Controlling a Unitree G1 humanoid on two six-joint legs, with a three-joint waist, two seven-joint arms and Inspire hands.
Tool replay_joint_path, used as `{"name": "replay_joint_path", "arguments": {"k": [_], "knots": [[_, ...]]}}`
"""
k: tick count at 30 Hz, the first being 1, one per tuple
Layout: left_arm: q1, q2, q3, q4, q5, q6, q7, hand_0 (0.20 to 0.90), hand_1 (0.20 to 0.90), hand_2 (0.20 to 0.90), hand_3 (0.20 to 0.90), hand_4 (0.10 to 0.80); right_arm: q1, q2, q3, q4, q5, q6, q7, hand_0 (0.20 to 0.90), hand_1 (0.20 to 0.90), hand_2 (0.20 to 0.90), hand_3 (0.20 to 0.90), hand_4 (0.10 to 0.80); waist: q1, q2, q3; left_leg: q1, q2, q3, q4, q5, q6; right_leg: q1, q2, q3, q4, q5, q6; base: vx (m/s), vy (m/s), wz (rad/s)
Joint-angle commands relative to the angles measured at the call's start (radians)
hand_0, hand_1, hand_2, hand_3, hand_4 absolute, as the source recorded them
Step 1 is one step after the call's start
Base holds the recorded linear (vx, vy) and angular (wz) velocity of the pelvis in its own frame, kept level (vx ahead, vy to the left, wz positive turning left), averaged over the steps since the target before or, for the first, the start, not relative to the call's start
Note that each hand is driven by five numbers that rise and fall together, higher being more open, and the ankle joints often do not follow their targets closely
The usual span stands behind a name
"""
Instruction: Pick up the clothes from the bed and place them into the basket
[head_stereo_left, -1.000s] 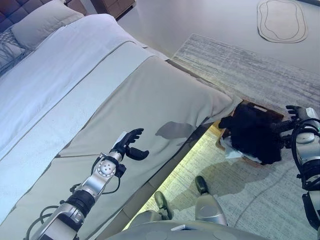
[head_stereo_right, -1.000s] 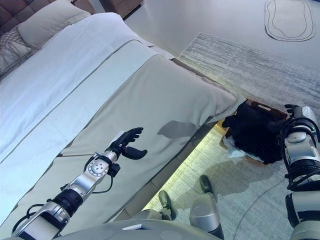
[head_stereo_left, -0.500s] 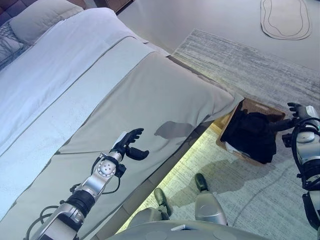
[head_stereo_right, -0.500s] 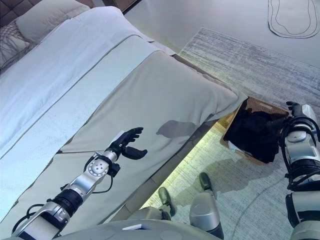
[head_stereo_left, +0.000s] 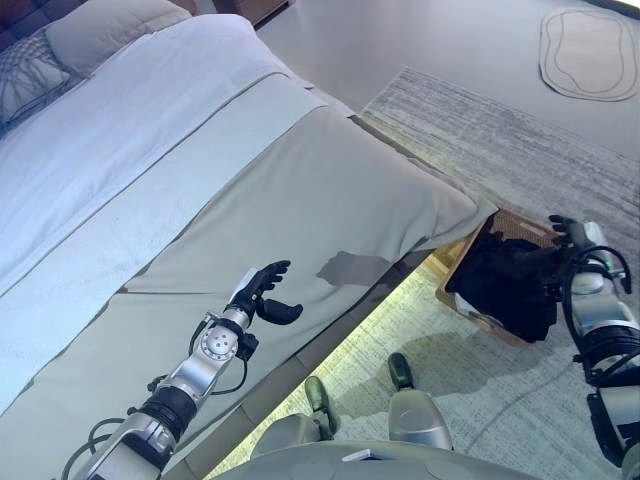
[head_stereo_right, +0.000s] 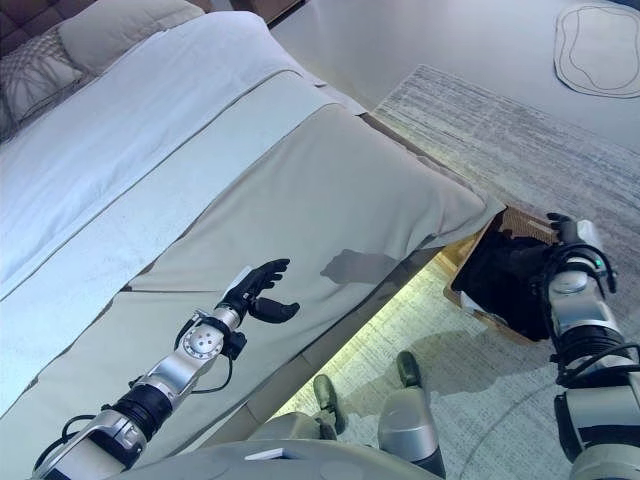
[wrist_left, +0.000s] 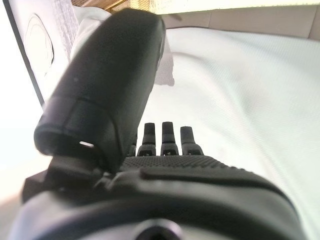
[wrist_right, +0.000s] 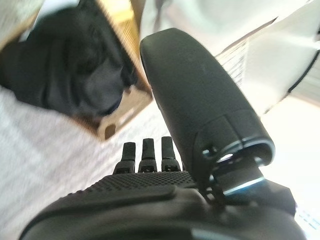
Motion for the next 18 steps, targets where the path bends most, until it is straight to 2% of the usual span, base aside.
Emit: {"name": "replay_joint_path", "arguments": {"k": [1, 4, 8, 12, 18], "knots": [[-0.003, 0.007, 0.019, 0.056, 0.019, -0.074, 0.083, 0.900, 0.900, 0.900, 0.900, 0.800, -0.011, 0.070, 0.057, -0.013, -0.010, -0.128, -0.103, 0.900, 0.900, 0.900, 0.900, 0.800, 0.068, -0.092, -0.132, 0.056, -0.002, -0.050, 0.013, -0.109, -0.021, 0.002, 0.001, -0.055, 0.008, -0.018, -0.001, 0.015, -0.008, 0.23], [0.024, -0.002, 0.029, 0.057, 0.026, -0.090, 0.109, 0.900, 0.900, 0.900, 0.900, 0.800, 0.028, 0.137, 0.084, -0.030, 0.047, -0.167, -0.098, 0.900, 0.900, 0.900, 0.900, 0.800, 0.087, -0.106, -0.138, 0.056, -0.004, -0.072, 0.009, -0.105, -0.018, 0.013, -0.003, -0.073, 0.007, -0.018, -0.002, 0.016, -0.023, 0.25], [0.082, -0.010, 0.068, 0.046, 0.037, -0.121, 0.125, 0.900, 0.900, 0.900, 0.900, 0.800, 0.107, 0.229, 0.141, -0.076, -0.031, -0.250, -0.158, 0.900, 0.900, 0.900, 0.900, 0.800, 0.118, -0.116, -0.148, 0.053, -0.010, -0.105, 0.007, -0.103, -0.011, 0.032, -0.009, -0.099, 0.008, -0.027, -0.006, 0.005, -0.012, 0.36], [0.124, -0.015, 0.099, 0.056, 0.061, -0.128, 0.128, 0.900, 0.900, 0.900, 0.900, 0.800, 0.153, 0.264, 0.212, -0.180, -0.140, -0.241, -0.177, 0.900, 0.900, 0.900, 0.900, 0.800, 0.142, -0.119, -0.157, 0.048, -0.017, -0.128, 0.007, -0.100, -0.009, 0.050, -0.016, -0.126, 0.008, -0.035, -0.007, 0.005, 0.026, 0.26], [0.145, -0.025, 0.135, 0.081, 0.075, -0.124, 0.131, 0.900, 0.900, 0.900, 0.900, 0.800, 0.170, 0.265, 0.284, -0.242, -0.267, -0.212, -0.164, 0.900, 0.900, 0.900, 0.900, 0.800, 0.174, -0.125, -0.168, 0.037, -0.019, -0.155, 0.007, -0.094, -0.012, 0.068, -0.027, -0.168, 0.005, -0.047, -0.005, 0.008, 0.038, 0.22]]}}
